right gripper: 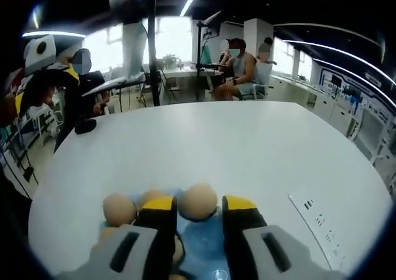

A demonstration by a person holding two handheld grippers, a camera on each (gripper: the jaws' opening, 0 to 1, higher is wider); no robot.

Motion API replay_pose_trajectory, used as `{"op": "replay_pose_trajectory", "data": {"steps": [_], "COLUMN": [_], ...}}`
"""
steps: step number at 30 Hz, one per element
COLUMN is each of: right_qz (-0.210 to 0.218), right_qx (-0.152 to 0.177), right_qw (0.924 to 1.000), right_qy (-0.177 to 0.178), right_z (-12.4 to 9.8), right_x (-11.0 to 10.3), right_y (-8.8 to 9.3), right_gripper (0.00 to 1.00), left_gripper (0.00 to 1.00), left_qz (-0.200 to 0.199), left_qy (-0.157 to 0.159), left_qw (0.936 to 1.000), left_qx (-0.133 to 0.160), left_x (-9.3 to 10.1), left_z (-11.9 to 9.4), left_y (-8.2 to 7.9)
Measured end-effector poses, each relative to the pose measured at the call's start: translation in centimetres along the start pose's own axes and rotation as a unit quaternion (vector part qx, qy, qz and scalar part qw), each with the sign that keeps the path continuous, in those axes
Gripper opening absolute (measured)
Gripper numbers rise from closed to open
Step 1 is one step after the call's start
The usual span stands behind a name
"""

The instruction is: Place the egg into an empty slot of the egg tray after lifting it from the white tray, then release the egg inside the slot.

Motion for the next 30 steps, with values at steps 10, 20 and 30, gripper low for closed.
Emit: {"op": "replay_pose_trajectory", "data": {"steps": [10,20,30], "right_qz": [-0.001,0.006,0.018], "right_qx": [0.003,0.012,0.019], "right_qw": [0.9998,0.9991,0.9982], "right_qy": [0.018,0.039,0.053], "right_z": [-2.6,-5.2,-7.1], "right_x": [-0.1,0.3,0.2], "right_y": [0.8,1.5,2.9], "right_gripper": [0.29,0.29,0.29], "left_gripper": [0.62,0.62,0.63], "left_qz": [0.002,0.004,0.003], "left_qy": [0.009,0.013,0.014], "left_qw": [0.9999,0.9999,0.9999], "left_qx": [0.003,0.001,0.002], "left_x": [0.3,0.3,0.3], "left_z": [0.3,0.5,0.8], "left_y": [-0.2,-0.3,-0.5]}}
Point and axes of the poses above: the point that each gripper's makers call its tool centre point, and the gripper's own axes: z roughly forward along the fingers, x roughly to its right, y roughly out of its underside, the point moved 10 cm from there along -z, roughly backward along the fingers, and after that the axes turned 9 degrees about -y, right-handed, at the moved point
